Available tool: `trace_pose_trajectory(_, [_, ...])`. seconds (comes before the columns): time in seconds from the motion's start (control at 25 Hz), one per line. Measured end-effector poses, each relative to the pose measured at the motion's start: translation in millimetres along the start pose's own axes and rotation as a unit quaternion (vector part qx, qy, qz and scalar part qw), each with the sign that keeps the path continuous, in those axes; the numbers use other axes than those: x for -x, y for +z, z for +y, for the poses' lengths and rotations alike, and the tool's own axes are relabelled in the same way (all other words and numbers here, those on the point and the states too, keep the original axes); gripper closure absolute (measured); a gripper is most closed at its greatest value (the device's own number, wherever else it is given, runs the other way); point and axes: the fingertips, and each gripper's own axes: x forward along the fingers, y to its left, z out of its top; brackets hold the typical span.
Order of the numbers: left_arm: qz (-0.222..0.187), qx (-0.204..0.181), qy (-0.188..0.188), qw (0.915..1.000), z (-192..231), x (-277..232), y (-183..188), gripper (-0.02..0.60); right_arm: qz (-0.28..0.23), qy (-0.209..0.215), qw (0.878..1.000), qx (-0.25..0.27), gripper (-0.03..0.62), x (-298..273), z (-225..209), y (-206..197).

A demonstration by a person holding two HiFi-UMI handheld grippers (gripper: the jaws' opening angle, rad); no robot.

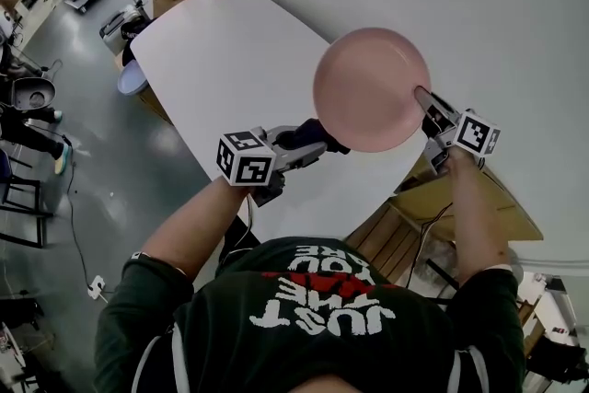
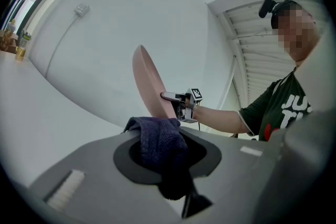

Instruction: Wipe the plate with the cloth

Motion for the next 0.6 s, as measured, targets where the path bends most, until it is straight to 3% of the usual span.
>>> trace_pose_trajectory(0.24, [0.010,-0.001,-0.001,0.9999,8.7,15.8,-3.7,0.497,0.027,0.017,0.997,0.066,0.577,3.2,13.1,-2.5])
trace_pose_trajectory(0.6, [0.005,0.013,-0.031,0.9994,5.7,27.0,1.8,0.497,0.068,0.042,0.986,0.146,0.577,12.2,39.0,1.9])
